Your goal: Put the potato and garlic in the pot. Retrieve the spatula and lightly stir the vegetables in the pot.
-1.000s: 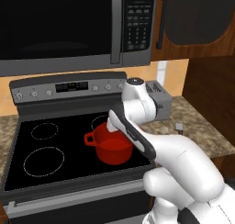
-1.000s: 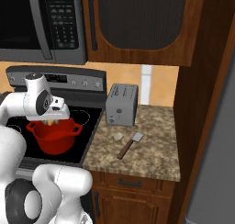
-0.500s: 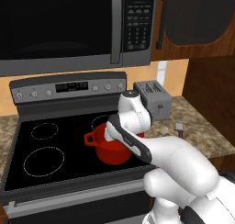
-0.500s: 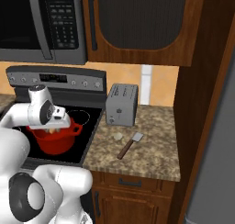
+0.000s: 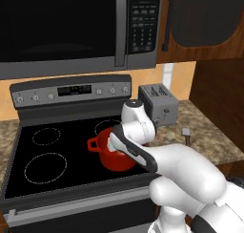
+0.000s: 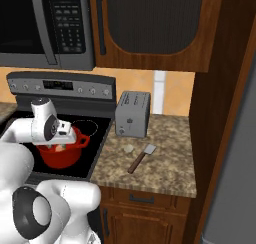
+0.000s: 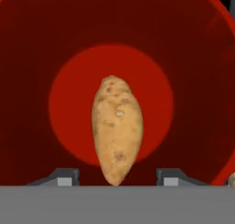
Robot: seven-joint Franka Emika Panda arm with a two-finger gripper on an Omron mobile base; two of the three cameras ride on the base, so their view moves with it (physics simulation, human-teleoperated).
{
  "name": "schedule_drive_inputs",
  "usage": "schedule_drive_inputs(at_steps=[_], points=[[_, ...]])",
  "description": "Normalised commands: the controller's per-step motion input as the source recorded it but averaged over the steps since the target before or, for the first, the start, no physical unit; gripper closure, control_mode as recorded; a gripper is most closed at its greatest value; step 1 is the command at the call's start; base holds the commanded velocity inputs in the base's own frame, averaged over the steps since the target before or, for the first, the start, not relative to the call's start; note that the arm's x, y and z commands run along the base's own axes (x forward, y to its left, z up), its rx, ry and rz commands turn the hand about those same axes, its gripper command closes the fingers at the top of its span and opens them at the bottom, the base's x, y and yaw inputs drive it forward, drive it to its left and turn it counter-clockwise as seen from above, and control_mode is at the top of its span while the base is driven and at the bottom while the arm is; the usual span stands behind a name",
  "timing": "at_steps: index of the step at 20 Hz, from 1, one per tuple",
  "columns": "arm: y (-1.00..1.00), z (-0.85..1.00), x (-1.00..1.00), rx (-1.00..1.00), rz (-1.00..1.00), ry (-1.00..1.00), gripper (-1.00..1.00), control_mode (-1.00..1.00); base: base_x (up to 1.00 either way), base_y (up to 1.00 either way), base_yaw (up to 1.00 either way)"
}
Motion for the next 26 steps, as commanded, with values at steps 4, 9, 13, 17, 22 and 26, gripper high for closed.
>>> schedule_drive_inputs(at_steps=[4,9,13,17,22,26], points=[[0.0,0.24,0.0,0.1,0.0,-0.04,-1.0,-1.0,0.0,0.0,0.0],[-0.04,0.86,-0.09,0.09,-0.01,-0.07,-1.0,-1.0,0.0,0.0,0.0],[-0.66,0.9,-0.41,0.01,-0.18,0.0,-1.0,-1.0,0.0,0.0,0.0],[-1.0,0.2,-0.11,0.07,-0.27,0.01,-1.0,-1.0,0.0,0.0,0.0],[-1.0,-0.02,0.11,0.08,-0.2,0.0,-1.0,-1.0,0.0,0.0,0.0],[-1.0,-0.22,0.3,-0.02,-0.19,0.0,-1.0,-1.0,0.0,0.0,0.0]])
